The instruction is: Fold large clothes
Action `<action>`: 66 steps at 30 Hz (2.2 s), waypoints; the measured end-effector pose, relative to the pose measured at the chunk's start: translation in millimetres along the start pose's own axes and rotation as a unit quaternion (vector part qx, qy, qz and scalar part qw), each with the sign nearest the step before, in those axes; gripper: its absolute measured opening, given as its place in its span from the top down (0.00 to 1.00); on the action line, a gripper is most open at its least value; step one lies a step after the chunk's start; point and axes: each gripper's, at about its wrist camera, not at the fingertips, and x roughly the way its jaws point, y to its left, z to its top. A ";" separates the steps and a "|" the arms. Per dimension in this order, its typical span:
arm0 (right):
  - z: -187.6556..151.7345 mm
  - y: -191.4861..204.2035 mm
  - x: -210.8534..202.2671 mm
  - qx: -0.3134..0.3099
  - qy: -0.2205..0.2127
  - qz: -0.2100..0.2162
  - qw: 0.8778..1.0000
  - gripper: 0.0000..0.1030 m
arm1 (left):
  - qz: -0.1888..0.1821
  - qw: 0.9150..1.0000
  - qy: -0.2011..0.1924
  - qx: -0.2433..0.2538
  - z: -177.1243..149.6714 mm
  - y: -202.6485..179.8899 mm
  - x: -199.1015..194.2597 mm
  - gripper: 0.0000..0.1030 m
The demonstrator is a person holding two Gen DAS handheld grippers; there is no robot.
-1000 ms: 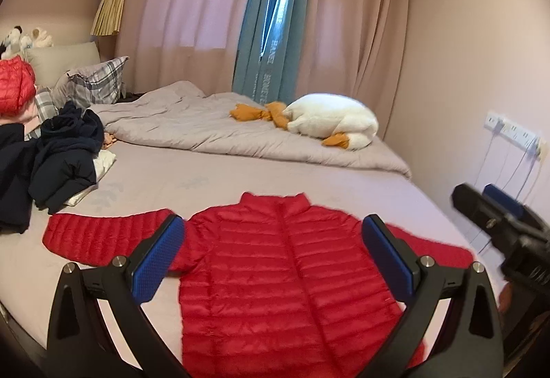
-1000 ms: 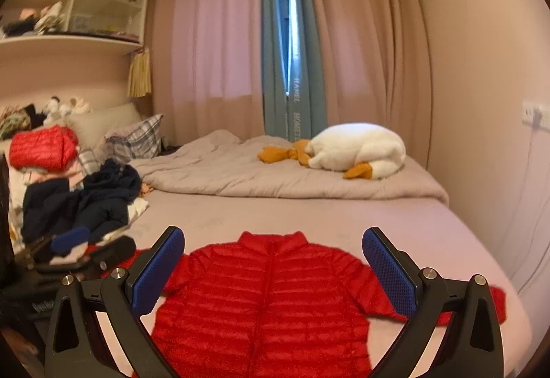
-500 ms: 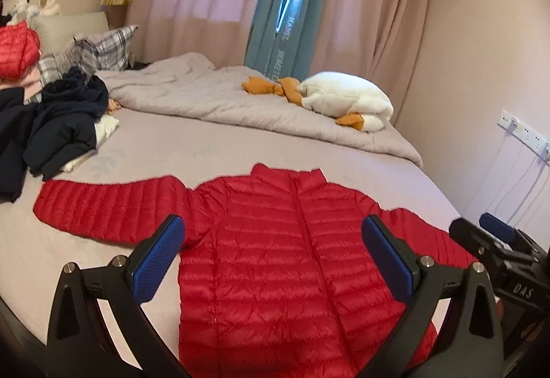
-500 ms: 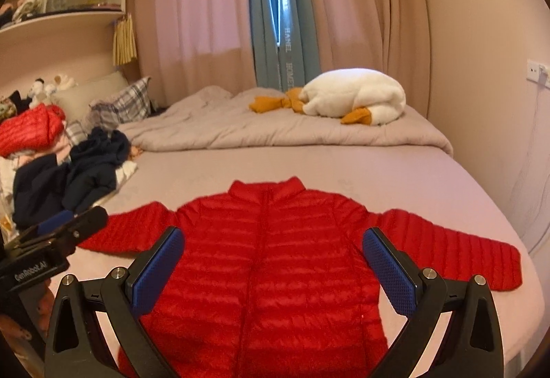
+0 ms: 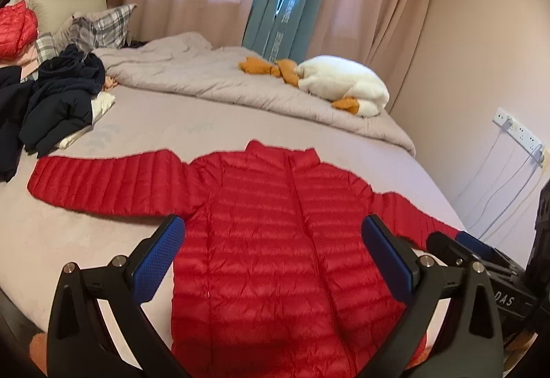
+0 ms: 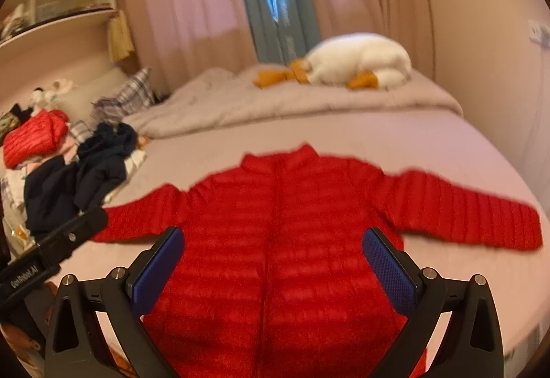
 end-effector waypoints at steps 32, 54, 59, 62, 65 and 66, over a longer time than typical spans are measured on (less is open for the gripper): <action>5.7 35.6 7.4 -0.026 0.024 0.006 0.999 0.00 | 0.030 0.993 0.111 -0.036 -24.0 40.7 20.2 0.00; 14.3 31.0 -2.4 0.003 0.003 -0.002 1.000 0.00 | 0.003 0.994 0.105 -0.029 -15.9 43.8 17.1 0.01; 20.9 16.2 -8.3 0.025 -0.010 -0.007 1.000 0.00 | 0.007 0.993 0.111 -0.030 -18.1 43.3 22.6 0.01; 24.9 0.7 -12.0 0.047 -0.020 -0.013 0.999 0.00 | 0.008 0.993 0.113 -0.033 -22.2 44.9 27.8 0.01; 29.8 -23.8 -19.4 0.075 -0.040 -0.025 0.996 0.00 | 0.016 0.991 0.128 -0.035 -31.0 46.3 40.4 0.01; 30.5 -35.6 -23.1 0.093 -0.047 -0.032 0.994 0.00 | 0.021 0.989 0.141 -0.037 -36.0 47.8 47.7 0.01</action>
